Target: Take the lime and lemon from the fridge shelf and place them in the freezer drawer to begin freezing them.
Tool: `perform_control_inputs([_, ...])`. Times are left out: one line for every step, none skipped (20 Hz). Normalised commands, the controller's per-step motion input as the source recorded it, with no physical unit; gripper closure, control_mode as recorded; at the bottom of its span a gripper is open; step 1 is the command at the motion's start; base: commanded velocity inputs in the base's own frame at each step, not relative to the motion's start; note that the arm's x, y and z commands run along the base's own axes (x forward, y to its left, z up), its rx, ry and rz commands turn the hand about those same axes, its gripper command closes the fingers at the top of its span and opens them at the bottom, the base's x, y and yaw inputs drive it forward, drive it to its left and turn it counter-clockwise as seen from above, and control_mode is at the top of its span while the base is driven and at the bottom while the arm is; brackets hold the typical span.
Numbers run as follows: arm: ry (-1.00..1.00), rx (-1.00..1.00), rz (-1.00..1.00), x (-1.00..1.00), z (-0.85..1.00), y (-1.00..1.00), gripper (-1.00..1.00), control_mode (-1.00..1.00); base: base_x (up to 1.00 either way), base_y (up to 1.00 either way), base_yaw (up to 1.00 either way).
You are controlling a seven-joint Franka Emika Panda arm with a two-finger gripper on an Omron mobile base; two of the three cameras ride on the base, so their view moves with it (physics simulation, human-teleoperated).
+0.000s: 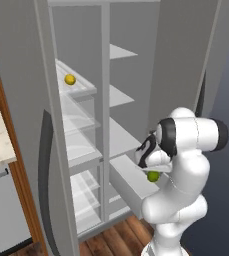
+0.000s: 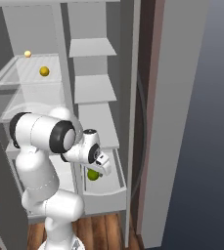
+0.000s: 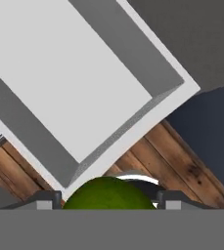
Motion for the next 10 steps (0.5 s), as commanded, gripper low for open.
perform_control_inputs([0.0,0.0,-0.02,0.3,-0.34,-0.01,1.0,-1.0,0.0,0.0,0.0])
perform_control_inputs([0.0,0.0,-0.01,0.3,-0.34,-0.02,1.0,-1.0,0.0,0.0,0.0])
perform_control_inputs([0.0,0.0,-0.01,0.27,-0.36,-0.01,1.0,-1.0,0.0,0.0,0.0])
perform_control_inputs([0.0,0.0,-0.01,0.28,-0.37,0.0,1.0,-1.0,0.0,0.0,0.0])
perform_control_inputs([0.0,0.0,0.0,0.26,-0.39,-0.01,1.0,-1.0,0.0,0.0,0.0])
perform_control_inputs([0.0,0.0,0.0,0.21,-0.4,-0.01,1.0,-1.0,0.0,0.0,0.0])
perform_control_inputs([0.0,0.0,0.0,0.2,-0.38,-0.02,1.0,-1.0,0.0,0.0,0.0])
perform_control_inputs([0.0,0.0,0.0,0.21,-0.38,-0.01,1.0,-1.0,0.0,0.0,0.0])
perform_control_inputs([0.0,0.0,0.0,0.23,-0.37,-0.01,1.0,-1.0,0.0,0.0,0.0])
perform_control_inputs([0.0,0.0,0.0,0.23,-0.36,-0.01,1.0,-1.0,0.0,0.0,0.0])
